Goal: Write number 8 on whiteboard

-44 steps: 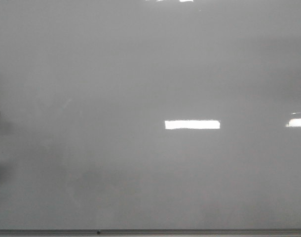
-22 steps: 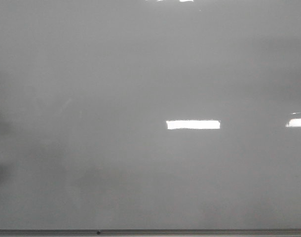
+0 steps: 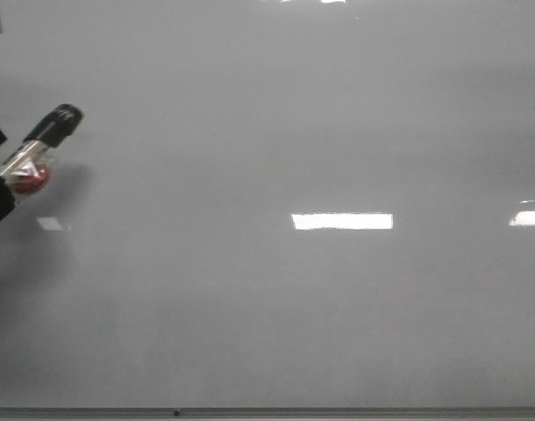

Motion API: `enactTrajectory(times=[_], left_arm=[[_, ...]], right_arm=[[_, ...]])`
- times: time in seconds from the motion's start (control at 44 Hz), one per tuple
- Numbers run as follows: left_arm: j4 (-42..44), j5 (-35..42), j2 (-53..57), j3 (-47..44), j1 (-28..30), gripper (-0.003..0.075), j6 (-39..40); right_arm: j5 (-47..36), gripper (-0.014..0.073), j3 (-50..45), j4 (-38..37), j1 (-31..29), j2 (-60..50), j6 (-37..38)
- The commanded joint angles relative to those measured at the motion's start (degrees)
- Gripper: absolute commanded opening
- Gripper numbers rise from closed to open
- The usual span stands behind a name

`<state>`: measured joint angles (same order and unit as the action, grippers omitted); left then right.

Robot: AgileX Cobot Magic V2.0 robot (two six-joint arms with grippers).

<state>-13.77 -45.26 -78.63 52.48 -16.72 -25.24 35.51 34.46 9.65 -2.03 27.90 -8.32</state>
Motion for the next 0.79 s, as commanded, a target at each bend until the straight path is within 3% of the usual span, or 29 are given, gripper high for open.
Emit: enactTrajectory(times=[0.0,0.114,0.204,0.363,0.568,0.772], left_arm=[[-6.68,-7.14,1.95,6.01,-3.41,-0.0019,-13.95],[-13.08,-14.47,1.95,9.05,-8.09,-0.0019,-27.42],[-15.04,-18.67,1.95,10.81,-11.50,-0.0019,-33.35],[-15.11,-21.65,1.95,13.44,-15.18,-0.0019,-34.45],[-15.11,-20.52,1.95,14.35,-18.81,-0.0019,-34.60],[-15.11,-19.92,1.95,14.35,-19.70,-0.0019,-34.65]], right_arm=[[0.05,0.0540,4.07,0.96,2.32,4.05,-1.67],[5.80,0.0540,7.56,2.77,7.00,8.96,-6.71],[12.37,0.0540,10.74,6.78,11.12,13.02,-12.06],[25.39,0.0540,17.71,15.87,19.31,21.60,-22.83],[23.31,0.0540,25.88,19.64,28.34,32.27,-27.43],[27.22,0.0540,35.05,19.76,36.39,44.17,-27.65]])
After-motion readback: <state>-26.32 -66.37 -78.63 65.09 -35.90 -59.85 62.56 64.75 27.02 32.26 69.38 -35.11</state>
